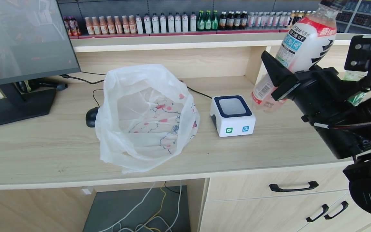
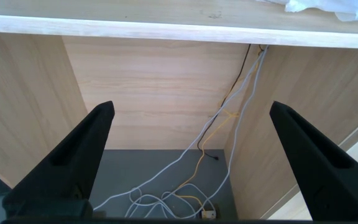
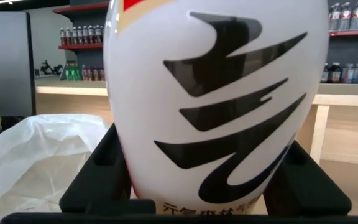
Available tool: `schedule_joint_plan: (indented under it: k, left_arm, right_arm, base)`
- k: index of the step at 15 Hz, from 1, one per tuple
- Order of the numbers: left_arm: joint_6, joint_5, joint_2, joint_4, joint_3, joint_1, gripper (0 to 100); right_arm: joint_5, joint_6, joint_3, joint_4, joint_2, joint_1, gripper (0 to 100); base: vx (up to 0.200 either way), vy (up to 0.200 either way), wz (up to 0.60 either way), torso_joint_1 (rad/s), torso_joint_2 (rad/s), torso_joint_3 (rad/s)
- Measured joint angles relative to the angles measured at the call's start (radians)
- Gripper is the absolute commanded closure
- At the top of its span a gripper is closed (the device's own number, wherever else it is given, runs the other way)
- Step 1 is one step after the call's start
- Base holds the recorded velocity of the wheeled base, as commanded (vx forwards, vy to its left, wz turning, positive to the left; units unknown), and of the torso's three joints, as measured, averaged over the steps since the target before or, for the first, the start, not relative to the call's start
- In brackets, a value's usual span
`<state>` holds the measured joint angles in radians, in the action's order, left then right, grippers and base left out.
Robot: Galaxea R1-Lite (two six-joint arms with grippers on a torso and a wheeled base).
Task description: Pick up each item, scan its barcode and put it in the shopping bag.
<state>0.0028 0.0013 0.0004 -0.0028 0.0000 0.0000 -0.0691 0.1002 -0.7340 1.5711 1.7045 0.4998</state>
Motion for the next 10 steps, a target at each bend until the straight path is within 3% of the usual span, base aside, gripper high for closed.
schedule_joint_plan:
  k: [10]
  left_arm:
    - [-0.004, 0.0, 0.0, 0.0, 0.0, 0.0, 0]
  right_arm:
    - [0.053, -0.01, 0.0, -0.002, -0.007, -0.015, 100]
  base:
    - [0.0, 0.2, 0.0, 0.002, 0.0, 0.001]
